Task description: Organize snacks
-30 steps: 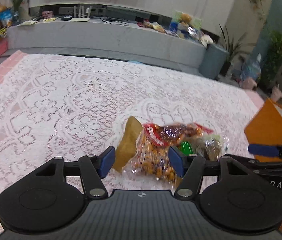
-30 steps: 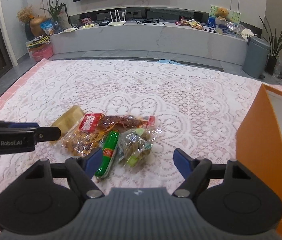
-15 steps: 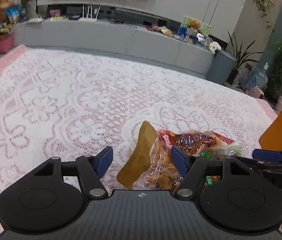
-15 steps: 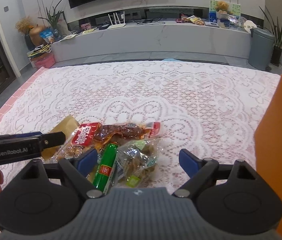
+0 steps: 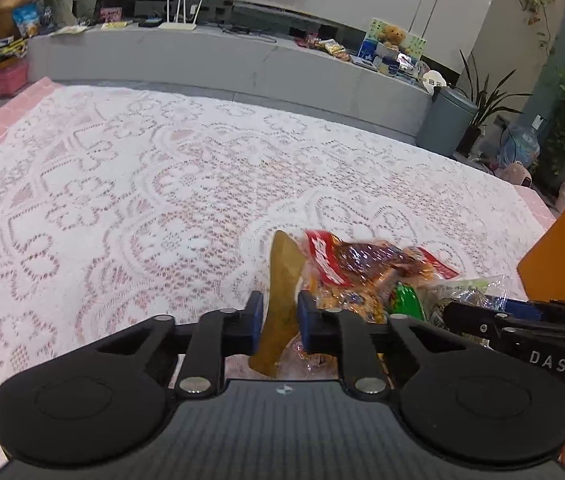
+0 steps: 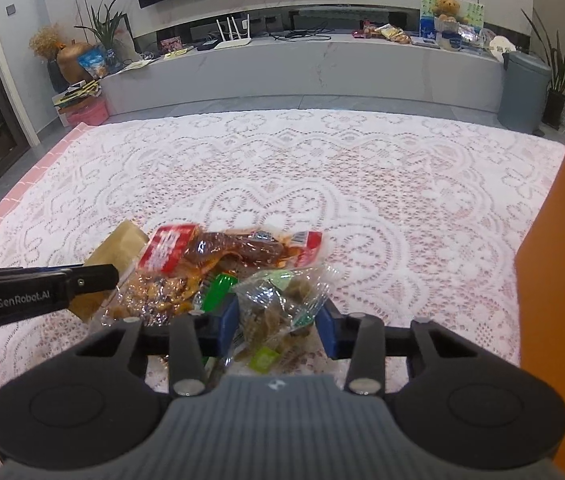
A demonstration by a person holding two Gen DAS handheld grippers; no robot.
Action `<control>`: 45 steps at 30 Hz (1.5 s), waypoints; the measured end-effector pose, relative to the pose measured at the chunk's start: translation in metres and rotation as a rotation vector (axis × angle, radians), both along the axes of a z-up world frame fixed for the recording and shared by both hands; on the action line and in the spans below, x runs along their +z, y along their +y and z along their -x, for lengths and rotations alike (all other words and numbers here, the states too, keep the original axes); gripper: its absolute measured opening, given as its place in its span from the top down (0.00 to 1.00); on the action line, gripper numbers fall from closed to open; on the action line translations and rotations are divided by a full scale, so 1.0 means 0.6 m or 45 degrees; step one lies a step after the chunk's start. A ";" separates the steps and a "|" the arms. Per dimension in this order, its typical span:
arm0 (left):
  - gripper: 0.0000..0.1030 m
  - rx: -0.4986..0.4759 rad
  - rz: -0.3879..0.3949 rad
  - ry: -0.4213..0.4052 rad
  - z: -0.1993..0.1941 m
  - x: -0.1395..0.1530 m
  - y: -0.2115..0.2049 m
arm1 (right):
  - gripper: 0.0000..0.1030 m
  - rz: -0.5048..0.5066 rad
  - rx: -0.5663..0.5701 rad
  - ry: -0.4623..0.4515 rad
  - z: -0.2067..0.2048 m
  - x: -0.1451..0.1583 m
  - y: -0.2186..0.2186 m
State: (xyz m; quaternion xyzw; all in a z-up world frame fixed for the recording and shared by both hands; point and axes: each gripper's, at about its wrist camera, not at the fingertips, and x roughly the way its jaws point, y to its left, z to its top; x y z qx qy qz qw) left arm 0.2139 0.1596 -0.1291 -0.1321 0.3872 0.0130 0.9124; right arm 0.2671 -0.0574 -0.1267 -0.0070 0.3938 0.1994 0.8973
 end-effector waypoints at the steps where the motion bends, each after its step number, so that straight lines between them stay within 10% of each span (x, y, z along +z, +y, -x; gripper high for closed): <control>1: 0.87 0.003 0.007 0.010 0.005 0.003 -0.001 | 0.61 0.009 -0.002 -0.008 0.004 0.003 0.001; 21: 0.94 -0.167 0.126 0.247 0.112 0.015 -0.050 | 0.62 0.089 -0.030 0.093 0.084 0.028 -0.037; 24: 0.89 -0.213 0.080 0.227 0.124 0.020 -0.062 | 0.62 0.090 -0.034 0.127 0.095 0.025 -0.048; 32: 0.39 -0.280 0.016 0.139 0.117 0.047 -0.072 | 0.60 0.044 -0.040 0.191 0.097 0.017 -0.065; 37: 0.35 -0.298 -0.203 0.172 0.119 0.057 -0.099 | 0.58 0.085 -0.022 0.183 0.098 0.013 -0.056; 45: 0.32 -0.401 -0.228 0.177 0.136 0.083 -0.106 | 0.57 0.097 -0.025 0.173 0.096 0.016 -0.053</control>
